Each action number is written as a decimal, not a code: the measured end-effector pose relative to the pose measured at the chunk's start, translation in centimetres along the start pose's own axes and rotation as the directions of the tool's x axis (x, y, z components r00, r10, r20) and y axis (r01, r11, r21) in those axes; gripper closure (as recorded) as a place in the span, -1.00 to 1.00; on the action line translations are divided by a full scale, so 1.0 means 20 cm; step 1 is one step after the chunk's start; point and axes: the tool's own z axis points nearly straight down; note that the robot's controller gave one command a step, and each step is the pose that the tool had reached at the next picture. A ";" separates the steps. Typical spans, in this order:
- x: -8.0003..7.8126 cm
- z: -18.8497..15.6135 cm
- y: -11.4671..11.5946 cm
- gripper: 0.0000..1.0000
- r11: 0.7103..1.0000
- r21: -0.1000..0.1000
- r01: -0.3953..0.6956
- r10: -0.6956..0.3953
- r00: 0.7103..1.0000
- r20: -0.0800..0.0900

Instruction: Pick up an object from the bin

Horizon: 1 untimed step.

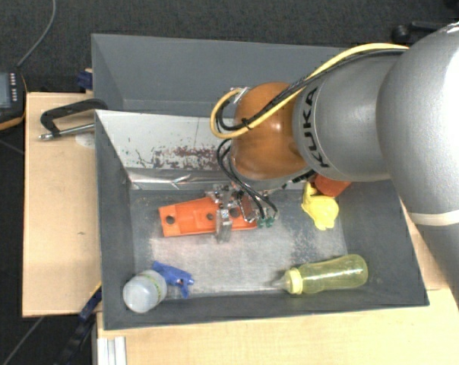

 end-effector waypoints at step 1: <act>0.00 -0.07 0.00 1.00 1.000 0.000 0.000 0.000 1.000 -0.002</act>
Offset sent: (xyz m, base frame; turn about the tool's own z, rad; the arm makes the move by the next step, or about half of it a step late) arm 0.0001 -0.0001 0.0266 0.0000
